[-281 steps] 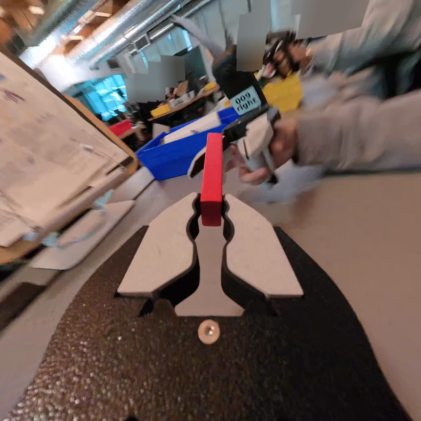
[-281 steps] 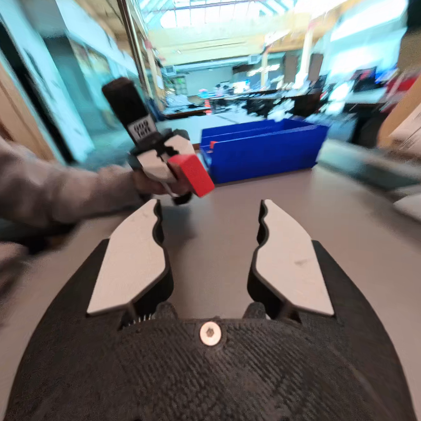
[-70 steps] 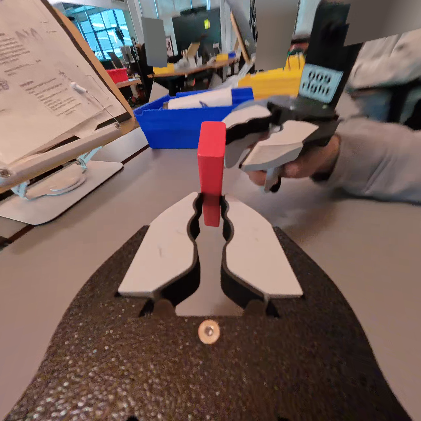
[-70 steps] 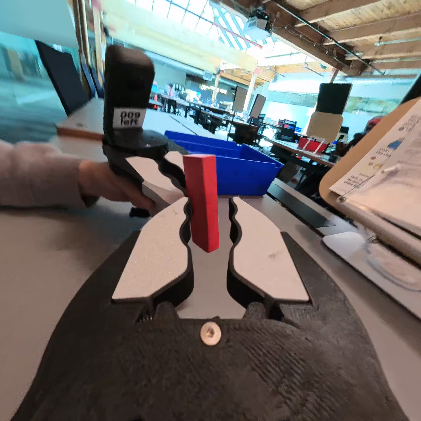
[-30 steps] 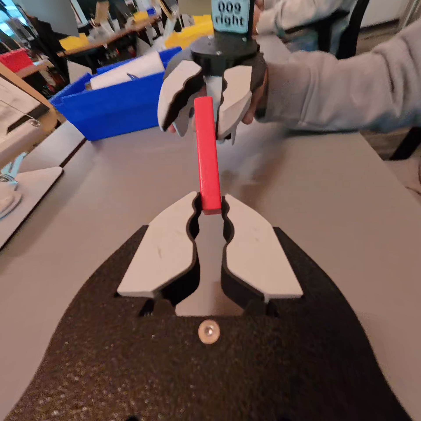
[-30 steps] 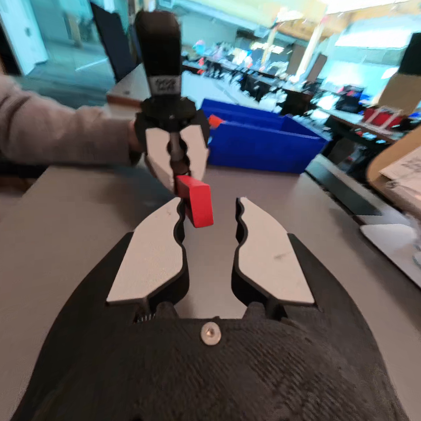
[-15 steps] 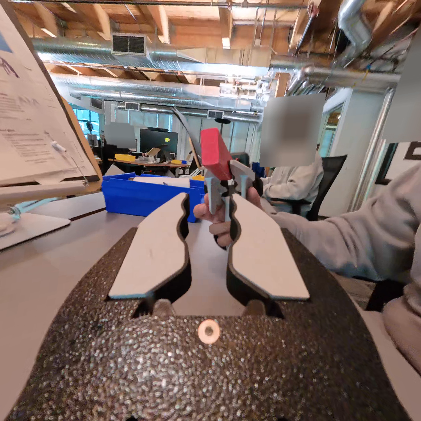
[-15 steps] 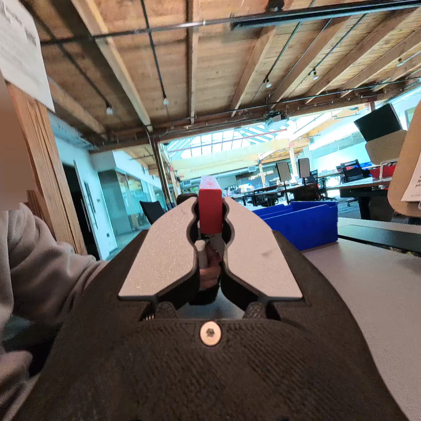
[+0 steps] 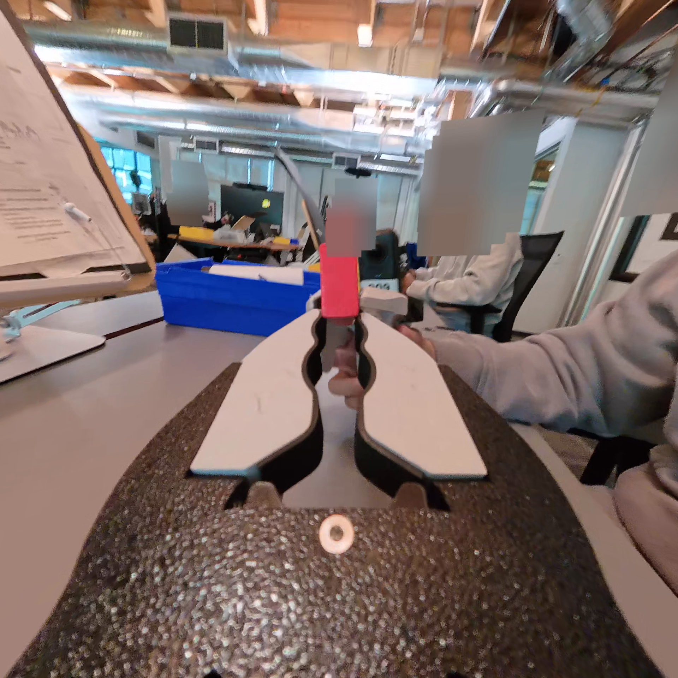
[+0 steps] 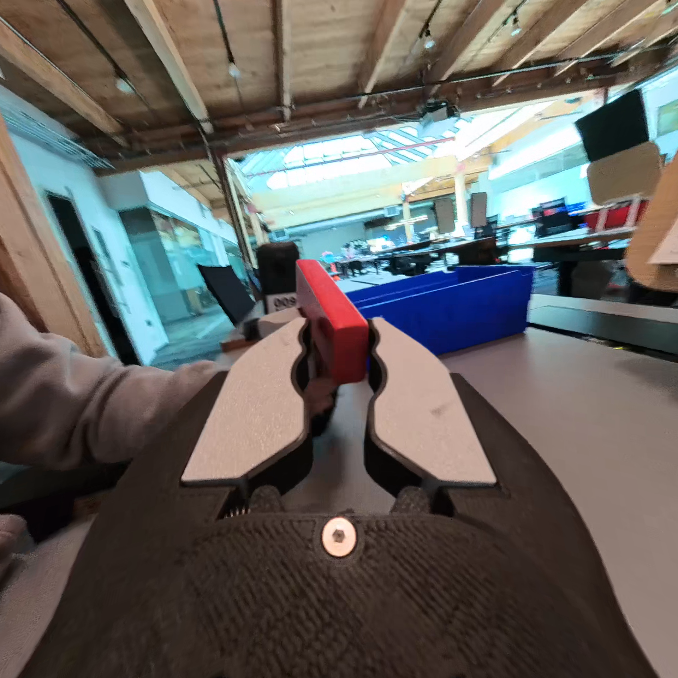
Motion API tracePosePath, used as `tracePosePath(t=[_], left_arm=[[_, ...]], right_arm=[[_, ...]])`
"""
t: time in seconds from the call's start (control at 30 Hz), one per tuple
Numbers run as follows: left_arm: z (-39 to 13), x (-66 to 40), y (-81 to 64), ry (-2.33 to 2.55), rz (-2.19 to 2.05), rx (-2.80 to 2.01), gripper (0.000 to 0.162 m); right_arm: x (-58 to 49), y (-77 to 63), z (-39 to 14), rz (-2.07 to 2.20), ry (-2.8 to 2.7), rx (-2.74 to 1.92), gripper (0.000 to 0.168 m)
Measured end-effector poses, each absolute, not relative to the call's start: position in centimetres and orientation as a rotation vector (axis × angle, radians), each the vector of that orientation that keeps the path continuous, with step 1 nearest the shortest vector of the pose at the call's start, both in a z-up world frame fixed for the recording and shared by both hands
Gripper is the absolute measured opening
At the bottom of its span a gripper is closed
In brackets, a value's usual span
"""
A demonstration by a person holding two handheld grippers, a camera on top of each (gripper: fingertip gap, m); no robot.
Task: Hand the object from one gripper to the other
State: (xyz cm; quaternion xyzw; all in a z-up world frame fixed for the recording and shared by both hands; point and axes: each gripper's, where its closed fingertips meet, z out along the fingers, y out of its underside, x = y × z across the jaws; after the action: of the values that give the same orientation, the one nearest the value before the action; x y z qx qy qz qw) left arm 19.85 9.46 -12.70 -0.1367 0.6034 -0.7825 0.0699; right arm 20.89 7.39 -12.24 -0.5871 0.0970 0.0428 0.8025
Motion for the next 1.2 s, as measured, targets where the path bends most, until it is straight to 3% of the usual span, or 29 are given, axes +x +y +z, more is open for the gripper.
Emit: tracePosePath(t=[0.17, 0.33, 0.47, 0.6, 0.73, 0.87, 0.97, 1.03, 1.1, 1.2], left_arm=[[-13.9, 20.1, 10.0, 2.002, -2.215, -0.436, 0.014], [-15.7, 20.0, 10.2, 2.181, -2.015, -0.401, 0.014], [-16.4, 19.9, 10.1, 2.212, -1.909, -0.341, 0.014], [-13.7, 20.3, 10.0, 1.914, -2.072, -0.335, 0.016], [-15.0, 20.5, 9.1, 1.953, -2.039, -0.358, 0.026], [-14.9, 20.1, 8.5, 1.944, -2.115, -0.38, 0.015], [-14.9, 20.1, 8.4, 1.955, -2.164, -0.411, 0.017], [-14.7, 19.9, 8.3, 1.951, -2.215, -0.437, 0.027], [-14.7, 20.2, 8.3, 1.959, -2.217, -0.467, 0.018], [-14.9, 20.2, 8.4, 1.992, -2.2, -0.476, 0.018]], right_arm=[[21.7, 6.7, -13.7, -0.207, 0.08, -1.454, 0.043], [20.9, 7.4, -16.6, -0.363, -0.11, -1.684, 0.024], [20.9, 7.6, -17.8, -0.296, -0.085, -1.768, 0.021], [20.5, 8.2, -15.8, -0.074, 0.074, -1.584, 0.018], [20.5, 8.1, -13.4, 0.103, 0.197, -1.372, 0.017], [20.7, 8.1, -13.0, 0.123, 0.242, -1.308, 0.016], [20.8, 8.2, -13.1, 0.123, 0.255, -1.301, 0.016], [20.6, 8.5, -13.3, 0.093, 0.244, -1.309, 0.016], [20.5, 8.6, -13.2, 0.1, 0.242, -1.304, 0.016], [20.5, 8.7, -13.5, 0.157, 0.259, -1.303, 0.016]])
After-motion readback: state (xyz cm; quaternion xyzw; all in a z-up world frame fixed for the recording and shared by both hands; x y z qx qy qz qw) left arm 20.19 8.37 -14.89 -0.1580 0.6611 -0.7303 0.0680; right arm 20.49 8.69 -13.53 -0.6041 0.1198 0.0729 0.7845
